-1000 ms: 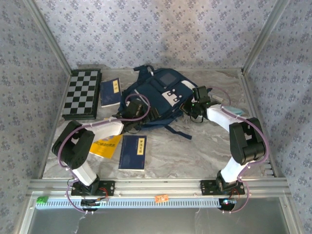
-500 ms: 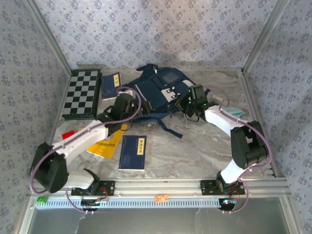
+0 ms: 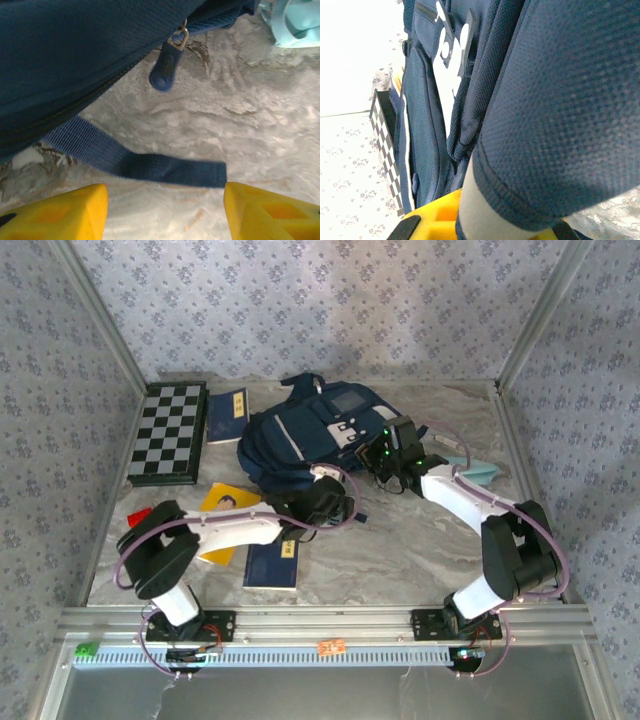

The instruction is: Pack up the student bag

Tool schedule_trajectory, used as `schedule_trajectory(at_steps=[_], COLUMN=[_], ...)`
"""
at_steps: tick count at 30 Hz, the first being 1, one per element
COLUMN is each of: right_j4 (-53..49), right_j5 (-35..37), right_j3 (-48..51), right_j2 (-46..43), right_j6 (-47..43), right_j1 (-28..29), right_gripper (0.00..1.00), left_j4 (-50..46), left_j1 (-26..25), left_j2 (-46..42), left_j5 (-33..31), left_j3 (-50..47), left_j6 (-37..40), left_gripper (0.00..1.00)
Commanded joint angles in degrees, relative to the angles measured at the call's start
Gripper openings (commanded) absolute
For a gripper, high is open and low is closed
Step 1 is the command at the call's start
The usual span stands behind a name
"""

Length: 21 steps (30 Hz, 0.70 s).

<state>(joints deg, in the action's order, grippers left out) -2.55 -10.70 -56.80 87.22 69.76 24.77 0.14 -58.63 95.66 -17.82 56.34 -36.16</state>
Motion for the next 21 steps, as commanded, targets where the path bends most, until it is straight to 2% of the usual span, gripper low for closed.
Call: schedule_trajectory(at_steps=[1, 7, 11, 18, 21], right_j4=[3.1, 3.2, 3.6, 3.7, 3.3], right_j5=[-0.6, -0.1, 0.3, 0.5, 0.7], right_j3=[0.1, 1.6, 2.7, 3.7, 3.6], right_j2=[-3.6, -5.0, -5.6, -5.7, -5.7], right_j6=[1.3, 1.5, 2.1, 2.2, 1.8], right_j1=[0.6, 1.0, 1.1, 1.3, 1.1], right_gripper=[0.0, 0.0, 0.0, 0.0, 0.0], left_j4=[4.5, 4.0, 6.0, 8.6, 8.5], left_j1=[-0.1, 0.7, 1.8, 2.5, 2.8], left_j2=[2.5, 7.9, 10.2, 11.8, 10.9], left_j5=[-5.4, -10.1, -10.1, -11.0, -11.1], left_j3=[5.1, 10.4, 12.0, 14.8, 14.4], left_j6=[5.1, 5.4, 4.6, 7.0, 6.9], left_gripper=[0.62, 0.6, 0.54, 0.3, 0.15])
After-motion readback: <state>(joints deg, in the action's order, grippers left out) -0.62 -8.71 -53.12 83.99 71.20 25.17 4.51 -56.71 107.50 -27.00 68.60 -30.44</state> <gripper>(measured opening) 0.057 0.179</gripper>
